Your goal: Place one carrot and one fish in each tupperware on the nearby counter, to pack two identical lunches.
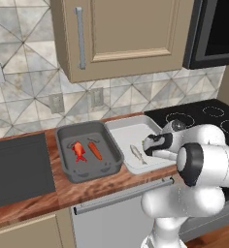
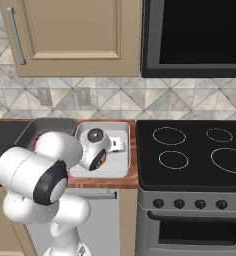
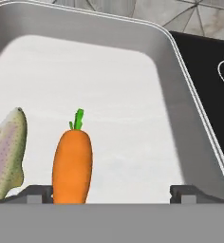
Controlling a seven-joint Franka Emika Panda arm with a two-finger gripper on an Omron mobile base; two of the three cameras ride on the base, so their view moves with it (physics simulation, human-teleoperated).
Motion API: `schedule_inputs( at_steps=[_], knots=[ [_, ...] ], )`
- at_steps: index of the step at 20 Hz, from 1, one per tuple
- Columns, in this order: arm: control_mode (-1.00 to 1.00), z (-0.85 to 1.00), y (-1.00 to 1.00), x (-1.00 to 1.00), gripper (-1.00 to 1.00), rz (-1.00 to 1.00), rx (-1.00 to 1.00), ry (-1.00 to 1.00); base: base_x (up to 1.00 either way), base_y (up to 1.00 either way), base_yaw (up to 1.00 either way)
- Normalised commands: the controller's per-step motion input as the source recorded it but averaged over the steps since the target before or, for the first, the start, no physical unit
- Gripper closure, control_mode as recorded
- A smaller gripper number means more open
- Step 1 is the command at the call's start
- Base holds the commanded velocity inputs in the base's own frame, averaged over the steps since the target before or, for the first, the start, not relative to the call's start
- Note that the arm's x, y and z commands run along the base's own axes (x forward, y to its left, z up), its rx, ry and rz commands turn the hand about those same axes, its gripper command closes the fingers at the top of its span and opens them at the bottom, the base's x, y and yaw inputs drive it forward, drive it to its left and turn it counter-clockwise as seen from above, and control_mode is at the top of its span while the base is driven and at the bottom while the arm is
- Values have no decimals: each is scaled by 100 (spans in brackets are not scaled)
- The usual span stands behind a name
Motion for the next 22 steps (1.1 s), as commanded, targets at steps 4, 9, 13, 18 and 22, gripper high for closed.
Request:
schedule_inputs(
  at_steps=[4, 9, 13, 18, 22],
  knots=[
    [-100, 100, -42, -63, -100, 0, 0, 0, 0, 0, 0],
    [-100, 100, -31, -48, -100, -1, -1, 0, 0, 0, 0],
    [-100, 91, -28, -32, -100, 0, 0, 0, 0, 0, 0],
    [-100, 31, -49, -44, -100, 0, 0, -1, 0, 0, 0],
    [-100, 0, -55, -66, -100, 0, 0, -8, 0, 0, 0]
  ],
)
